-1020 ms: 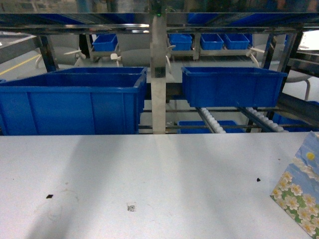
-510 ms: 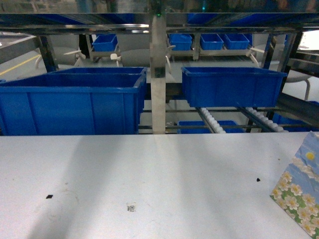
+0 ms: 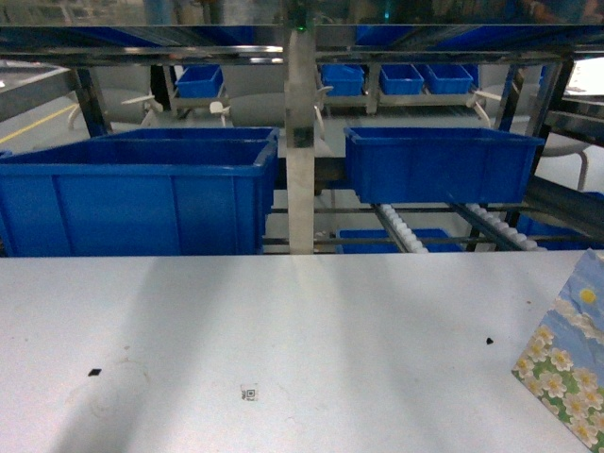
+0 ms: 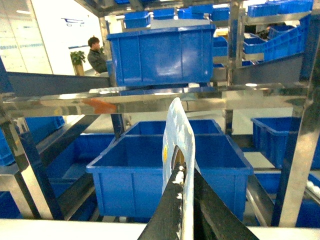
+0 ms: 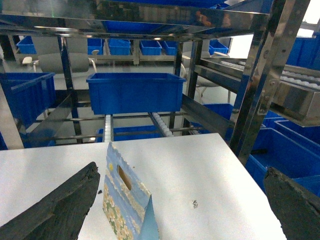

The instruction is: Move flower gift bag to table near conveyor

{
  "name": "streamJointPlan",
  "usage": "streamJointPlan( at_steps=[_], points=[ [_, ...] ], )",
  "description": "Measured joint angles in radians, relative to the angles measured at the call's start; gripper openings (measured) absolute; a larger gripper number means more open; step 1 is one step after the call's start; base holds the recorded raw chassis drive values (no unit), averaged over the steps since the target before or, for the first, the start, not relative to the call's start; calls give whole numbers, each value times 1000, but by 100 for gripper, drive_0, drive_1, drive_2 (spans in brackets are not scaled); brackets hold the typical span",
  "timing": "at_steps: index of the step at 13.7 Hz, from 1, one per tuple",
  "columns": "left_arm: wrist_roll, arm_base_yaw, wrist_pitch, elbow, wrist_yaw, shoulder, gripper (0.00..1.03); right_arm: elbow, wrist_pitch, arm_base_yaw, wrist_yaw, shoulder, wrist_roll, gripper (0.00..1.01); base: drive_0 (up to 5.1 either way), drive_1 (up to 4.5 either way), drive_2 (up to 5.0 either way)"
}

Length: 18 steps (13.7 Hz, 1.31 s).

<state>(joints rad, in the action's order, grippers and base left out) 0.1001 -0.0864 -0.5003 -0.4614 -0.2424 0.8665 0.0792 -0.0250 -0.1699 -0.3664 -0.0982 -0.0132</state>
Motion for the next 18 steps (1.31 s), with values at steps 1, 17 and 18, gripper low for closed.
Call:
streamJointPlan(
  at_steps=[1, 17, 18],
  points=[
    [-15, 3, -54, -16, -11, 80, 2, 0, 0, 0, 0, 0, 2, 98, 0, 0, 0],
    [-263, 43, -469, -326, -127, 1153, 2, 0, 0, 0, 0, 0, 2, 98, 0, 0, 0],
    [-270, 53, -480, -332, -126, 1183, 2, 0, 0, 0, 0, 0, 3, 98, 0, 0, 0]
  ],
)
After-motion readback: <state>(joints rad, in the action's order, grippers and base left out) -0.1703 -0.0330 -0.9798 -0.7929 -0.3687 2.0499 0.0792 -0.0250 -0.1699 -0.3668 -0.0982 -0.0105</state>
